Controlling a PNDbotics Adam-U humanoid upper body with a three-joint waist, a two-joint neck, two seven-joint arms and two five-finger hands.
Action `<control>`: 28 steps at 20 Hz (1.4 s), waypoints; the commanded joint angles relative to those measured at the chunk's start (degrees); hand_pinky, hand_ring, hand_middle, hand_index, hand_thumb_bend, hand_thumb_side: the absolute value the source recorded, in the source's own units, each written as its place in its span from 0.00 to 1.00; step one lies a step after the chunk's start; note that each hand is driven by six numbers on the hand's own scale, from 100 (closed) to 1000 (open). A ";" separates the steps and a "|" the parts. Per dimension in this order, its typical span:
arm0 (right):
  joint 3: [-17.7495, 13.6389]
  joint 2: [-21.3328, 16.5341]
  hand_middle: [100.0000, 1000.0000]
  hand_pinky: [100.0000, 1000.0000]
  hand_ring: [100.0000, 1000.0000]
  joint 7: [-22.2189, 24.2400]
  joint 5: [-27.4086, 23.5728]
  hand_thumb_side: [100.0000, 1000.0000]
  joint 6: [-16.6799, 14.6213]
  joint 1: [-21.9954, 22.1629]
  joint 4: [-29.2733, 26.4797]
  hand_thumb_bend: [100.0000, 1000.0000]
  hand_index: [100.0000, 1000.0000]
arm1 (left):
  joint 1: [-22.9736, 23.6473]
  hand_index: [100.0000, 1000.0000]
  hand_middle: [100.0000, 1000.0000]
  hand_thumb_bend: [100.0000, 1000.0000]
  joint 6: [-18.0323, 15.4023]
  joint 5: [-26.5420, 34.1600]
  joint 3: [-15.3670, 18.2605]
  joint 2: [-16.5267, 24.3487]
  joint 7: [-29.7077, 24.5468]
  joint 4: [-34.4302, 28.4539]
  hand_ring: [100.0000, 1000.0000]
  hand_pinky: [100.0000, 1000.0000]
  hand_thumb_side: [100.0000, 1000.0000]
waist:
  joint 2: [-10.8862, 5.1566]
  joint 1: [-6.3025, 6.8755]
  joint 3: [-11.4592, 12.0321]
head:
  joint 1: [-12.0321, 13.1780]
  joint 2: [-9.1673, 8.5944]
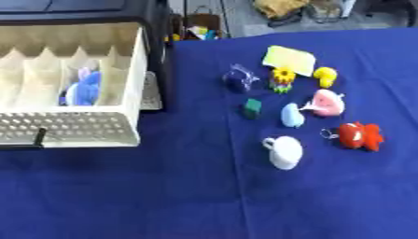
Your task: Pick up objects from table and place into drawer.
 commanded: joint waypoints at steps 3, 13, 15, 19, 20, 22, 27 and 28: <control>0.74 0.08 0.96 0.82 0.97 3.73 2.66 0.87 -2.45 -3.20 4.66 0.36 1.00 | 0.03 0.80 0.60 0.13 0.18 0.01 0.07 1.71 0.11 -0.73 0.56 0.47 1.00 | -1.38 0.00 -0.16 | -0.97 -0.37; 1.82 3.56 0.95 0.82 0.97 8.75 12.11 0.71 -7.93 -6.76 18.08 0.42 0.98 | 0.03 0.80 0.60 0.13 0.33 -0.23 -0.10 1.42 -0.07 -0.73 0.56 0.46 1.00 | -0.90 0.20 -0.31 | -1.27 -0.92; 1.70 4.17 0.95 0.82 0.97 8.41 13.88 0.70 -8.80 -7.01 20.71 0.43 0.98 | 0.01 0.80 0.60 0.13 0.32 -0.31 -0.13 1.32 -0.10 -0.73 0.56 0.46 1.00 | -0.77 0.30 -0.17 | -1.15 -1.17; 1.17 4.33 0.95 0.82 0.97 7.45 16.51 0.67 -10.26 -6.49 24.49 0.44 0.98 | 0.03 0.80 0.60 0.13 0.21 -0.44 -0.13 1.14 -0.09 -0.73 0.56 0.46 1.00 | -0.57 0.48 0.01 | -0.93 -1.76; 1.01 4.15 0.95 0.82 0.97 7.26 17.05 0.66 -10.51 -6.17 25.12 0.45 0.98 | -0.01 0.80 0.60 0.13 0.22 -0.47 -0.14 1.09 -0.10 -0.73 0.56 0.46 1.00 | -0.50 0.50 0.03 | -0.90 -1.95; 0.63 3.65 0.95 0.82 0.97 6.97 17.92 0.64 -10.81 -5.42 26.05 0.47 0.98 | -0.08 0.80 0.60 0.13 0.25 -0.53 -0.13 1.02 -0.08 -0.73 0.56 0.46 1.00 | -0.39 0.51 0.04 | -0.82 -2.32; -0.48 1.48 0.95 0.82 0.97 7.03 18.21 0.59 -10.95 -2.50 26.45 0.50 0.99 | -0.27 0.80 0.60 0.13 0.34 -0.63 -0.10 0.92 0.00 -0.73 0.56 0.46 1.00 | -0.15 0.44 0.11 | -0.76 -3.00; -0.77 0.91 0.95 0.82 0.97 7.15 17.93 0.58 -10.82 -1.75 26.20 0.50 0.99 | -0.28 0.80 0.60 0.13 0.38 -0.65 -0.08 0.89 0.00 -0.73 0.56 0.46 1.00 | -0.10 0.45 0.15 | -0.73 -3.09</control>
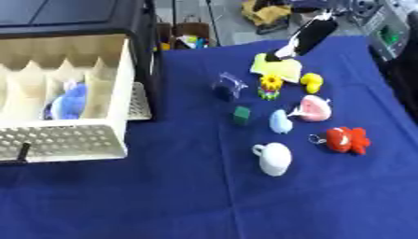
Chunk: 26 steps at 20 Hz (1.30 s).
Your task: Pick up objects from table and place into drawer.
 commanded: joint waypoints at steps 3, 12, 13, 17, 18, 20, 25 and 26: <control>-2.49 -5.00 0.94 0.82 0.97 0.37 -1.39 0.59 0.59 2.39 -2.05 0.51 0.99 | -0.71 0.80 0.60 0.13 0.13 -0.36 0.27 0.92 0.08 -0.74 0.56 0.46 1.00 | -0.74 -0.05 0.19 | 0.28 -0.94; -6.23 -12.84 0.94 0.82 0.97 1.56 -7.63 0.59 3.73 12.83 -11.07 0.50 0.99 | -1.17 0.80 0.60 0.12 0.29 -0.62 0.28 0.85 0.12 -0.74 0.56 0.46 1.00 | -0.10 -0.42 0.57 | 0.67 -1.35; -6.80 -13.71 0.94 0.82 0.97 1.61 -8.26 0.59 4.22 14.22 -12.26 0.50 0.99 | -1.23 0.80 0.60 0.12 0.30 -0.62 0.27 0.85 0.12 -0.74 0.56 0.46 1.00 | -0.03 -0.45 0.59 | 0.71 -1.38; -8.85 -16.43 0.94 0.82 0.97 1.54 -10.07 0.60 5.98 19.17 -16.24 0.51 0.98 | -1.43 0.80 0.60 0.12 0.30 -0.59 0.27 0.88 0.14 -0.74 0.56 0.46 1.00 | 0.15 -0.49 0.67 | 0.79 -1.58; -9.30 -16.89 0.94 0.82 0.97 1.45 -10.42 0.59 6.32 20.19 -17.12 0.51 0.98 | -1.47 0.80 0.60 0.12 0.29 -0.57 0.26 0.88 0.15 -0.74 0.56 0.46 1.00 | 0.19 -0.48 0.68 | 0.83 -1.63; -10.18 -17.67 0.93 0.82 0.97 1.23 -10.99 0.59 6.97 22.16 -18.69 0.51 0.98 | -1.52 0.80 0.60 0.12 0.30 -0.56 0.25 0.87 0.13 -0.74 0.56 0.46 1.00 | 0.23 -0.45 0.68 | 0.96 -1.67; -12.13 -18.60 0.93 0.83 0.97 0.90 -11.39 0.58 8.43 26.29 -20.48 0.52 0.98 | -1.54 0.80 0.60 0.12 0.10 -0.45 0.35 0.92 0.26 -0.74 0.56 0.46 1.00 | 0.21 -0.18 0.45 | 1.34 -1.57; -12.47 -18.67 0.93 0.83 0.97 0.79 -11.30 0.58 8.61 27.03 -20.67 0.52 0.98 | -1.55 0.80 0.60 0.12 0.07 -0.42 0.37 0.93 0.28 -0.74 0.56 0.46 1.00 | 0.19 -0.13 0.41 | 1.36 -1.59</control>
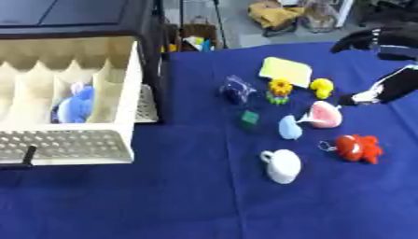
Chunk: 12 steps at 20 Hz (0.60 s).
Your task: Pick up objects from table and place into drawer.
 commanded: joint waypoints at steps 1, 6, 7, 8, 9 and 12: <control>-2.08 -3.11 0.93 0.83 0.97 -0.45 -0.19 0.58 0.81 0.88 -1.64 0.52 0.98 | -0.66 0.80 0.60 0.12 -0.08 -0.05 0.36 0.96 0.23 -0.74 0.56 0.46 1.00 | -0.90 -0.03 -0.11 | 0.32 -0.46; -2.65 -2.80 0.93 0.82 0.97 -1.03 0.80 0.57 1.30 3.19 -1.31 0.52 0.98 | -0.63 0.80 0.60 0.12 -0.10 0.03 0.38 0.85 0.24 -0.74 0.56 0.46 1.00 | -0.91 0.22 -0.20 | 0.25 -0.71; -2.66 -2.76 0.93 0.82 0.97 -1.11 0.97 0.57 1.33 3.46 -1.10 0.52 0.98 | -0.62 0.80 0.60 0.12 -0.11 0.03 0.37 0.83 0.24 -0.74 0.56 0.46 1.00 | -0.91 0.25 -0.20 | 0.24 -0.73; -2.65 -2.73 0.93 0.82 0.97 -1.19 1.09 0.57 1.32 3.60 -0.97 0.52 0.98 | -0.62 0.80 0.60 0.12 -0.11 0.03 0.37 0.82 0.23 -0.74 0.56 0.46 1.00 | -0.91 0.27 -0.19 | 0.23 -0.74; -2.65 -2.71 0.93 0.82 0.97 -1.27 1.17 0.57 1.28 3.67 -0.88 0.52 0.98 | -0.62 0.80 0.60 0.12 -0.12 0.04 0.37 0.81 0.23 -0.74 0.56 0.46 1.00 | -0.91 0.28 -0.19 | 0.23 -0.74; -2.68 -2.59 0.93 0.82 0.97 -1.52 2.05 0.55 1.66 5.02 0.38 0.53 0.98 | -0.67 0.80 0.60 0.11 -0.08 -0.04 0.39 0.64 0.19 -0.74 0.56 0.46 1.00 | -0.67 0.40 -0.31 | 0.19 -1.00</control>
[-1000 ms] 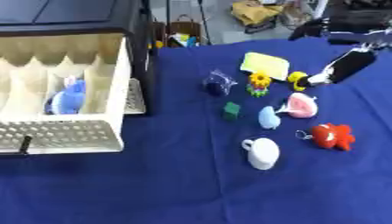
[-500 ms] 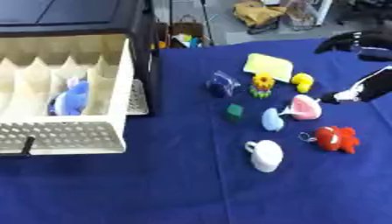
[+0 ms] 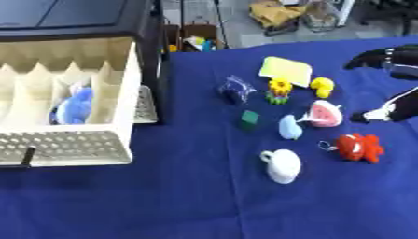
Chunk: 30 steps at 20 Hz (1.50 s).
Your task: Pick up objects from table and place into drawer.
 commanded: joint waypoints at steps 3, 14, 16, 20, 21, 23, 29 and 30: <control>-1.44 -2.17 0.92 0.83 0.97 -1.32 1.55 0.55 0.48 1.47 1.62 0.53 0.98 | -0.67 0.80 0.60 0.11 0.03 -0.15 0.46 0.54 0.16 -0.74 0.56 0.46 1.00 | -0.57 0.03 -0.23 | 0.10 -1.04; -2.72 -1.30 0.92 0.83 0.97 -2.80 1.54 0.52 0.30 5.87 3.26 0.55 0.97 | -0.82 0.80 0.60 0.10 0.23 -0.45 0.55 0.43 0.42 -0.74 0.56 0.46 1.00 | -0.33 0.13 -0.76 | 0.49 -1.45; -3.14 -1.12 0.89 0.82 0.95 -3.70 1.81 0.50 0.30 6.49 3.06 0.56 0.95 | -0.81 0.80 0.60 0.10 0.25 -0.49 0.54 0.41 0.44 -0.74 0.56 0.46 1.00 | -0.29 0.17 -0.88 | 0.58 -1.48; -3.46 -0.79 0.81 0.81 0.92 -7.40 2.82 0.48 0.12 7.07 2.62 0.58 0.90 | -0.90 0.80 0.60 0.10 0.44 -0.50 0.47 0.32 0.41 -0.74 0.56 0.46 1.00 | -0.19 0.17 -1.07 | 0.54 -1.64; -3.37 -0.70 0.80 0.80 0.91 -8.72 3.13 0.48 0.01 7.07 2.55 0.58 0.89 | -0.93 0.80 0.60 0.10 0.51 -0.50 0.44 0.28 0.39 -0.74 0.56 0.46 1.00 | -0.16 0.18 -1.07 | 0.51 -1.71; -3.14 -0.46 0.77 0.79 0.89 -11.68 3.98 0.47 -0.10 7.01 2.60 0.58 0.86 | -0.96 0.80 0.60 0.10 0.56 -0.50 0.40 0.21 0.34 -0.74 0.56 0.46 1.00 | -0.11 0.23 -1.00 | 0.42 -1.82; -2.12 0.07 0.77 0.79 0.88 -16.92 6.36 0.47 -0.56 6.85 4.04 0.58 0.86 | -1.01 0.80 0.60 0.10 0.54 -0.43 0.38 0.13 0.31 -0.74 0.56 0.46 1.00 | -0.06 0.27 -0.82 | 0.22 -1.90; -2.01 0.24 0.76 0.78 0.87 -17.26 6.57 0.45 -0.58 6.84 4.32 0.58 0.85 | -1.04 0.80 0.60 0.10 0.54 -0.42 0.38 0.09 0.31 -0.74 0.56 0.46 1.00 | -0.01 0.31 -0.75 | 0.04 -1.92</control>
